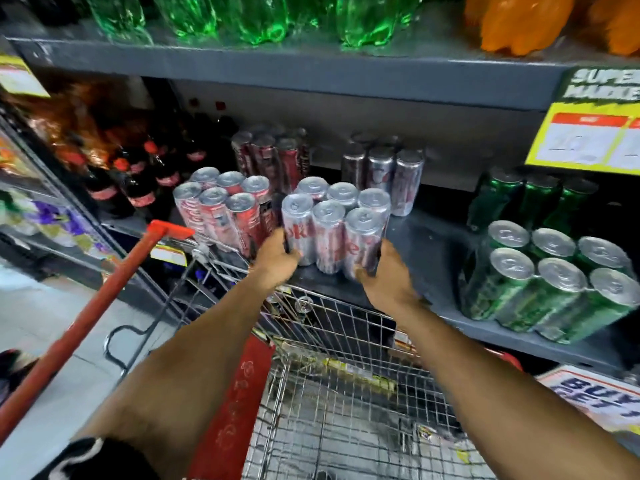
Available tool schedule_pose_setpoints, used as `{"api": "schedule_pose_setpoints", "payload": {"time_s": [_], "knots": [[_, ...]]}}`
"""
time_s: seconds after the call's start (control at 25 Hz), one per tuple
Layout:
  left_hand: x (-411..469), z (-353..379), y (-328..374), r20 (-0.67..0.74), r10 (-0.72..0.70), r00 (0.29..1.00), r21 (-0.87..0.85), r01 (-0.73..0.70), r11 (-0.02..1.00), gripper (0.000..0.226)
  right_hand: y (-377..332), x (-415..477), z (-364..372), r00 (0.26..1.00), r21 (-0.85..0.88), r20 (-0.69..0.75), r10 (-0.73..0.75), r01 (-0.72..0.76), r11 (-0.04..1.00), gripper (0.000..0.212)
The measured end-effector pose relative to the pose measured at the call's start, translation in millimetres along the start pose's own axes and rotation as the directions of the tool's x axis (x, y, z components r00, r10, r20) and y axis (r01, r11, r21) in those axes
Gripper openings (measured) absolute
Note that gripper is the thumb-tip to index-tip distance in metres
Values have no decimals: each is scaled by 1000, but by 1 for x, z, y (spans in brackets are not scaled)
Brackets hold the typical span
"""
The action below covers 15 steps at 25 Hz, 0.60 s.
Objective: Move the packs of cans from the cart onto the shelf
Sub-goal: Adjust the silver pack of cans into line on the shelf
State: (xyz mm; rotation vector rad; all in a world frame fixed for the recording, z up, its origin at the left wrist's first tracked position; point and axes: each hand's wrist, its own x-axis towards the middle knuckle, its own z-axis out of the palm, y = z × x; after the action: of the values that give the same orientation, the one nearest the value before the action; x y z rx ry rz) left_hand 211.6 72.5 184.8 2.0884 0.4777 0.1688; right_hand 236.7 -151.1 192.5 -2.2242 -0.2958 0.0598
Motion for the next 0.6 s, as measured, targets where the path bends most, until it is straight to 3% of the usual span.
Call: {"api": "schedule_pose_setpoints", "payload": {"time_s": [0.16, 0.32, 0.6], "knots": [[3, 1, -7, -5, 5, 1000, 14, -5, 1000, 47, 7, 3, 6, 998, -44, -43, -41, 40, 998, 50], [-3, -1, -2, -1, 26, 1000, 25, -26, 999, 48, 13, -6, 3, 993, -125, -82, -89, 79, 989, 57], [-35, 24, 13, 46, 129, 991, 100, -134, 986, 49, 47, -38, -27, 984, -193, -139, -110, 82, 978, 51]]}}
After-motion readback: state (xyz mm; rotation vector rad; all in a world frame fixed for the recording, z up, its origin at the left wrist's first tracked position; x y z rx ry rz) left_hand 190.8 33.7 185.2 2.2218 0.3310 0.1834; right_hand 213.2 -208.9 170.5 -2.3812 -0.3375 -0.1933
